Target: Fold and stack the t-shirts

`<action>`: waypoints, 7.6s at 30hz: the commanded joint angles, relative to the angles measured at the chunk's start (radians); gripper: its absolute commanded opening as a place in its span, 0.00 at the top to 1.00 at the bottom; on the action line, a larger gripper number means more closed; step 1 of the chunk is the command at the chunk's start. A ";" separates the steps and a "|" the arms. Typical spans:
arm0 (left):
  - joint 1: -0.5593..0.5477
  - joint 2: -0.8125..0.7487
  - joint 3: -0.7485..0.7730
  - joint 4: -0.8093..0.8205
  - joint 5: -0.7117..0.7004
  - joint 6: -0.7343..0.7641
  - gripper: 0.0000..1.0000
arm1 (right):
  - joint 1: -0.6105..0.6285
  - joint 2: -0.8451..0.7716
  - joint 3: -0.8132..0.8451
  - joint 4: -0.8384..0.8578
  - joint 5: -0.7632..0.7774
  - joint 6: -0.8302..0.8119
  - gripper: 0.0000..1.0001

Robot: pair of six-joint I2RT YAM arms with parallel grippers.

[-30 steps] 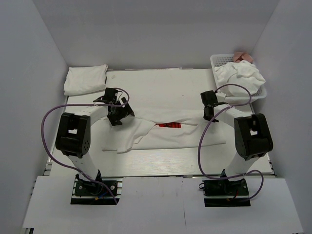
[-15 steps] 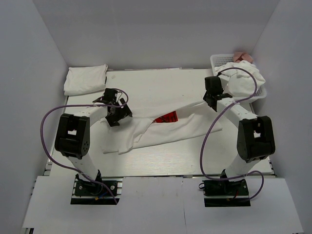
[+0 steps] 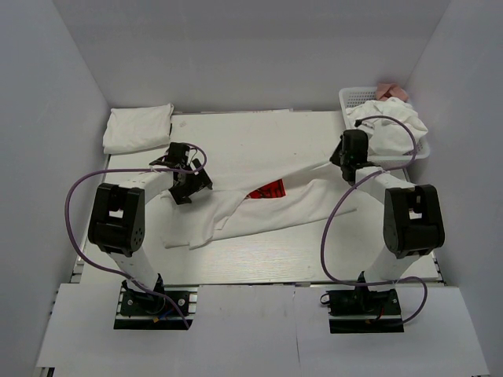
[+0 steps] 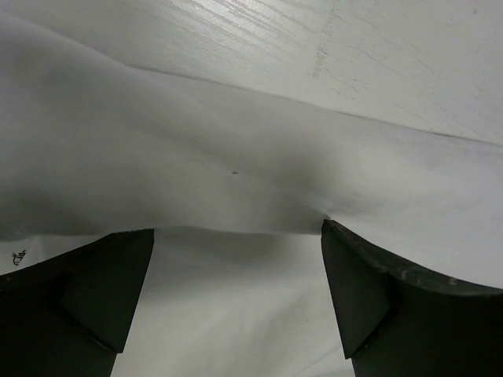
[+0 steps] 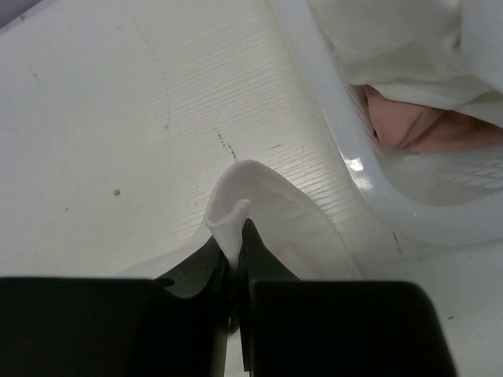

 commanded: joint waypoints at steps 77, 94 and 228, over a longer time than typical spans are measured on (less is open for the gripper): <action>-0.249 0.389 0.993 0.483 0.060 0.105 0.01 | 0.855 -0.807 -0.589 -0.110 0.017 0.170 0.10; -0.300 -0.553 -0.388 0.197 0.435 -0.018 0.01 | 0.849 -0.935 -0.658 -0.483 -0.114 0.207 0.10; -0.215 -0.218 -0.016 0.058 -0.131 0.077 0.00 | 0.315 0.449 0.566 -0.032 -0.133 -0.231 0.10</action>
